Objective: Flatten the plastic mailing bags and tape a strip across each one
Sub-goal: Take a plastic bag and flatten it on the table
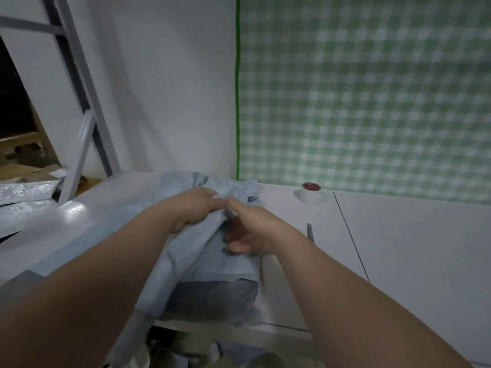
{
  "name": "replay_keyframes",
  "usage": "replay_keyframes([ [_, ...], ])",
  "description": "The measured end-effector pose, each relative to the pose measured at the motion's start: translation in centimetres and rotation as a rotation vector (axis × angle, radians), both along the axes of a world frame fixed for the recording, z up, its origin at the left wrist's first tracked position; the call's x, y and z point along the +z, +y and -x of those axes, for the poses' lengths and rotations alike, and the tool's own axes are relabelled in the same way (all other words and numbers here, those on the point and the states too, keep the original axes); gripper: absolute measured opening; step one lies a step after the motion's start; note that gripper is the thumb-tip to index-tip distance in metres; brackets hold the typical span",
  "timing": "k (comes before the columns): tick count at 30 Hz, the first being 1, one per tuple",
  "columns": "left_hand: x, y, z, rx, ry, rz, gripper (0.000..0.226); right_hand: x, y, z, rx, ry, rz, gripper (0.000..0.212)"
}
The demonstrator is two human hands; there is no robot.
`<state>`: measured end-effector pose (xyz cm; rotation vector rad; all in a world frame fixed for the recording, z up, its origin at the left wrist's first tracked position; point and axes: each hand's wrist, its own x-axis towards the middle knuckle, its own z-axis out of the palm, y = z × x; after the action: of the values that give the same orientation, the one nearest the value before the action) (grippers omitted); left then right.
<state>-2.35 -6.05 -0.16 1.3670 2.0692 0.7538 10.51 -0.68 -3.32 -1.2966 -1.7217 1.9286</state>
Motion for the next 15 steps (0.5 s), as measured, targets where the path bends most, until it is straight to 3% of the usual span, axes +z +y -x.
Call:
replay_keyframes([
  [3,1.8,0.5,-0.8,0.011,-0.236,-0.181,0.032,1.1,0.8,0.3,-0.038,0.228,0.178,0.071],
  [5,3.2,1.0,-1.7,-0.009,-0.37,-0.264,0.021,1.6,1.8,0.5,-0.023,0.406,0.322,0.081],
  [8,5.2,2.1,-3.8,-0.062,-0.374,-0.305,0.024,2.8,2.9,0.0,0.012,0.628,0.483,0.089],
  [11,5.8,3.2,-5.9,-0.119,-0.314,-0.323,0.021,4.3,3.6,-1.4,-0.106,0.783,0.505,0.064],
  [15,5.8,3.5,-8.0,-0.18,-0.426,-0.274,0.018,5.2,5.3,-4.2,-0.254,0.761,0.329,0.034],
])
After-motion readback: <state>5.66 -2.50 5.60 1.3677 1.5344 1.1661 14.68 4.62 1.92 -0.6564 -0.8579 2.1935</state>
